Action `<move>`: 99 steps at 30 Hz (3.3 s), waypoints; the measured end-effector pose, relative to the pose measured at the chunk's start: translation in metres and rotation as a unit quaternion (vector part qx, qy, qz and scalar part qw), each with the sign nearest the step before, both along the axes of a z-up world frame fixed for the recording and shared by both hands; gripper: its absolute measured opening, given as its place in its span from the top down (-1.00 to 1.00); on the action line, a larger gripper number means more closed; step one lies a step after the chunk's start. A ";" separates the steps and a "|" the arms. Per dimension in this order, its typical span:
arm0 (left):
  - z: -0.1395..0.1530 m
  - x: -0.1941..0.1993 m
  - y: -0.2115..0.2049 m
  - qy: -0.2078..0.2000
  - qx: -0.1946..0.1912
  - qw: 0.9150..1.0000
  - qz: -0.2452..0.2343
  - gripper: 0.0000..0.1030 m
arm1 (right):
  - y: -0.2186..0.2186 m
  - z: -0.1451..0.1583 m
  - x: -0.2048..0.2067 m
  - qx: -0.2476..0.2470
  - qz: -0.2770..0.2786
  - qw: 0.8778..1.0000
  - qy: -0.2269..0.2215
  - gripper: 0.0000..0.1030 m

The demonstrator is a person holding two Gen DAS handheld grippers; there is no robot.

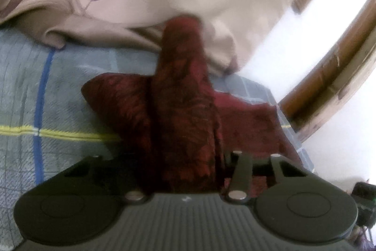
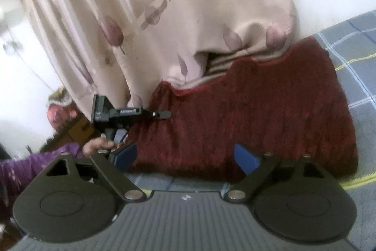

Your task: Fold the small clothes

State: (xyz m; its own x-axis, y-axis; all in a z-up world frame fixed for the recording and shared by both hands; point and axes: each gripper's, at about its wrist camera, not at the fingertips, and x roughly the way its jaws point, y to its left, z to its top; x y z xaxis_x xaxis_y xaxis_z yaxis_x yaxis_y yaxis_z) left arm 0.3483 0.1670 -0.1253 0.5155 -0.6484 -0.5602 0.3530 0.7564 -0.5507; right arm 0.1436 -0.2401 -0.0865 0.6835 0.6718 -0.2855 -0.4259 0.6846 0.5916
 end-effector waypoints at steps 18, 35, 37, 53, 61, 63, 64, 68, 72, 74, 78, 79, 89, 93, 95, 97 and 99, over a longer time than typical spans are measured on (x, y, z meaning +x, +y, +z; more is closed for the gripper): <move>0.055 -0.037 -0.063 0.018 0.058 0.998 0.015 0.11 | 0.029 0.008 0.131 0.301 0.070 0.941 0.135 -0.59; 0.059 -0.093 -0.176 -0.124 0.151 0.981 -0.004 -0.16 | 0.028 0.005 0.173 0.305 0.060 0.925 0.218 -0.63; 0.054 -0.103 -0.194 -0.142 0.166 0.976 -0.021 -0.31 | 0.015 0.003 0.170 0.305 0.055 0.925 0.221 -0.73; 0.045 -0.130 -0.211 -0.164 0.144 0.975 -0.035 -0.58 | 0.006 0.017 0.172 0.061 0.033 0.968 0.240 0.44; 0.108 -0.161 -0.132 -0.117 -0.050 0.991 0.037 -0.77 | -0.023 0.034 0.177 0.074 0.040 0.978 0.189 0.53; 0.111 -0.161 -0.121 -0.121 -0.043 0.991 0.042 -0.80 | -0.033 0.046 0.181 0.069 0.043 0.983 0.167 0.53; 0.109 -0.160 -0.116 -0.120 -0.038 0.991 0.048 -0.80 | -0.040 0.052 0.185 0.064 0.042 0.984 0.158 0.53; 0.090 -0.138 -0.110 -0.086 -0.054 0.994 0.038 -0.80 | -0.073 0.061 0.198 0.050 0.028 0.988 0.140 0.54; 0.085 -0.115 -0.126 -0.083 -0.054 0.995 -0.009 -0.81 | -0.109 0.050 0.212 0.041 0.005 0.990 0.138 0.54; 0.087 -0.107 -0.140 -0.088 -0.039 0.995 -0.028 -0.81 | -0.121 0.033 0.218 0.042 -0.002 0.988 0.147 0.54; 0.084 -0.105 -0.173 -0.090 -0.031 0.994 -0.059 -0.81 | -0.134 -0.010 0.223 0.061 -0.011 0.984 0.165 0.54; 0.084 -0.105 -0.180 -0.095 -0.028 0.993 -0.064 -0.81 | -0.137 -0.021 0.222 0.063 -0.019 0.983 0.169 0.54; 0.064 -0.100 -0.227 -0.068 -0.002 0.989 -0.134 -0.81 | -0.156 -0.043 0.218 0.130 -0.024 0.983 0.128 0.51; 0.040 -0.103 -0.241 -0.041 0.028 0.988 -0.147 -0.81 | -0.155 -0.055 0.222 0.123 -0.023 0.981 0.145 0.28; 0.041 -0.105 -0.242 -0.047 0.026 0.988 -0.147 -0.81 | -0.164 -0.058 0.217 0.151 -0.033 0.977 0.148 0.17; 0.040 -0.104 -0.242 -0.049 0.027 0.988 -0.147 -0.81 | -0.174 -0.047 0.200 0.133 -0.065 0.981 0.122 -0.06; 0.040 -0.109 -0.243 -0.058 0.035 0.986 -0.151 -0.84 | -0.182 -0.028 0.183 0.111 -0.086 0.986 0.093 -0.13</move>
State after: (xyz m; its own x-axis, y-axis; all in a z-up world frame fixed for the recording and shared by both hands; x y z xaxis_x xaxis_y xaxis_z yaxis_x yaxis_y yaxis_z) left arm 0.2392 -0.0765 -0.0852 0.3688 -0.7442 -0.5569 0.6256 0.6419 -0.4434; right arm 0.3270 -0.4223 -0.1149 0.7428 0.6102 -0.2754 -0.1845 0.5821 0.7919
